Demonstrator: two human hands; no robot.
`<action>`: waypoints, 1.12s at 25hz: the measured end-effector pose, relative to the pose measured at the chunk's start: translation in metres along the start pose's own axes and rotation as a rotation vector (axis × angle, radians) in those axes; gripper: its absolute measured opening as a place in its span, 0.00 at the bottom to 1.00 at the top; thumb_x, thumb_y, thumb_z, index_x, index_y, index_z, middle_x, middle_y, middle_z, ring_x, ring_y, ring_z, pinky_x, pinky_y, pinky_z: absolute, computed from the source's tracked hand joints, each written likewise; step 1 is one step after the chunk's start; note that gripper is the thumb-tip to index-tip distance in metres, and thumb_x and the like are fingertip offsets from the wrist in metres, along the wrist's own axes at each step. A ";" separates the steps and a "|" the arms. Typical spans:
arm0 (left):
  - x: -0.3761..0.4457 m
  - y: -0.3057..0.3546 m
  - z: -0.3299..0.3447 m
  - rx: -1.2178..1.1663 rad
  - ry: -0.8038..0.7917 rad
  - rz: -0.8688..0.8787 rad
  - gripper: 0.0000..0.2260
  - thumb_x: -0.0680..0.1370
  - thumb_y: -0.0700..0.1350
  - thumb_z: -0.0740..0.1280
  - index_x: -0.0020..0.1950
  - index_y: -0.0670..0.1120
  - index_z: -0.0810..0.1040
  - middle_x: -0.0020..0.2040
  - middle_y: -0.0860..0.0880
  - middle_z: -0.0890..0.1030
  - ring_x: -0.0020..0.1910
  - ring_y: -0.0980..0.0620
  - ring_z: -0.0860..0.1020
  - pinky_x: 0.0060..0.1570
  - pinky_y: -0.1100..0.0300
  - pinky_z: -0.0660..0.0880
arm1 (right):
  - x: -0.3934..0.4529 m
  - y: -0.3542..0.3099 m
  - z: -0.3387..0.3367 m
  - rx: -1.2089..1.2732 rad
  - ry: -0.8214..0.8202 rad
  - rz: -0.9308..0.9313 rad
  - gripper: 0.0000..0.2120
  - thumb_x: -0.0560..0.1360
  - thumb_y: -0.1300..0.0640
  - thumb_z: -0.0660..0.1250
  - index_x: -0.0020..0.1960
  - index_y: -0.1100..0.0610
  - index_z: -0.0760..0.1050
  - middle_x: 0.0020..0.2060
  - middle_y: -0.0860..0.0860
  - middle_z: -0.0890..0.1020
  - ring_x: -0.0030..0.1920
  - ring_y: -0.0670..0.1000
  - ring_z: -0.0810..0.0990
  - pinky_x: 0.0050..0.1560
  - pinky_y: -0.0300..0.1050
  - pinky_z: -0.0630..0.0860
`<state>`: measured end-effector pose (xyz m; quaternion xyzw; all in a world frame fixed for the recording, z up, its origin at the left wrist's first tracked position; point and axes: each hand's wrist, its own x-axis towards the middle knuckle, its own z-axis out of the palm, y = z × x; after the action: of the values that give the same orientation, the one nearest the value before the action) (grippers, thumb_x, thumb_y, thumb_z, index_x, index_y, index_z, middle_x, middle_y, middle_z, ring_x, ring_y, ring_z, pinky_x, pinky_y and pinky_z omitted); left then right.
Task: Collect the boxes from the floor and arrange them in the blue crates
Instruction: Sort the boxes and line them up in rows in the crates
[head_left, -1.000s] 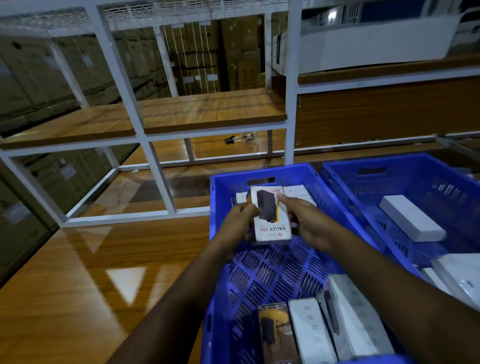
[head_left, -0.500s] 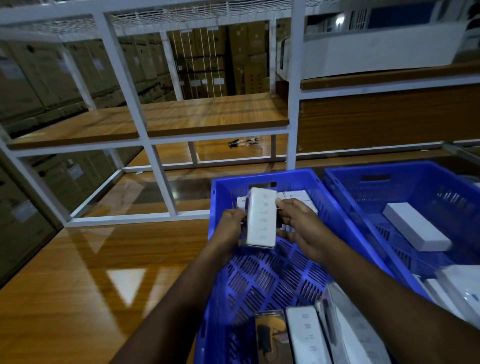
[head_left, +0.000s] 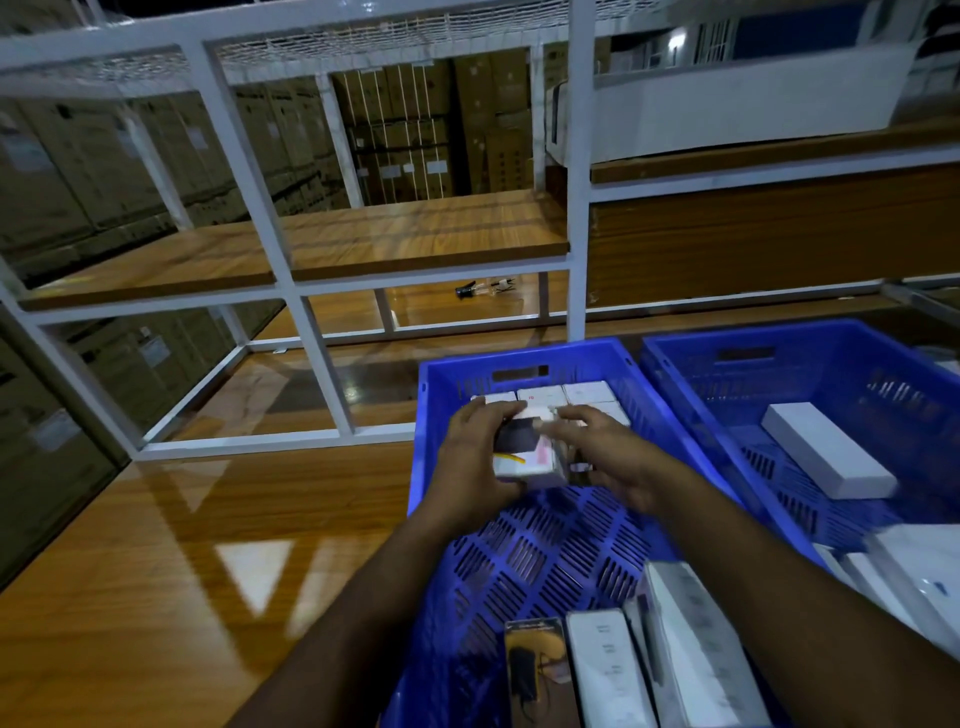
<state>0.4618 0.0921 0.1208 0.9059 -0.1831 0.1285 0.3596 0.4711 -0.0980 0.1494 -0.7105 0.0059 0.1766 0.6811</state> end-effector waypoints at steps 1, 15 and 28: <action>0.000 -0.001 0.002 0.054 -0.020 0.021 0.40 0.65 0.45 0.78 0.75 0.52 0.68 0.75 0.51 0.68 0.78 0.46 0.57 0.73 0.43 0.65 | 0.002 0.002 -0.001 -0.059 -0.003 0.010 0.17 0.75 0.50 0.72 0.60 0.55 0.74 0.53 0.54 0.83 0.50 0.53 0.82 0.44 0.47 0.80; 0.003 0.023 -0.012 -0.905 0.072 -0.563 0.24 0.81 0.62 0.58 0.64 0.46 0.78 0.52 0.45 0.86 0.47 0.49 0.85 0.37 0.55 0.81 | -0.006 0.021 0.023 -0.670 0.224 -0.599 0.43 0.56 0.36 0.79 0.65 0.47 0.65 0.57 0.48 0.64 0.58 0.49 0.72 0.54 0.48 0.77; 0.001 0.007 0.000 -0.496 0.127 -0.494 0.32 0.70 0.57 0.77 0.69 0.49 0.69 0.64 0.47 0.77 0.56 0.53 0.81 0.50 0.54 0.81 | -0.003 0.023 0.024 -0.598 0.158 -0.577 0.45 0.66 0.48 0.76 0.76 0.42 0.55 0.67 0.47 0.67 0.64 0.47 0.72 0.59 0.48 0.76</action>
<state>0.4596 0.0866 0.1256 0.7981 0.0385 0.0454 0.5995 0.4565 -0.0769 0.1282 -0.8607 -0.1924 -0.0825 0.4641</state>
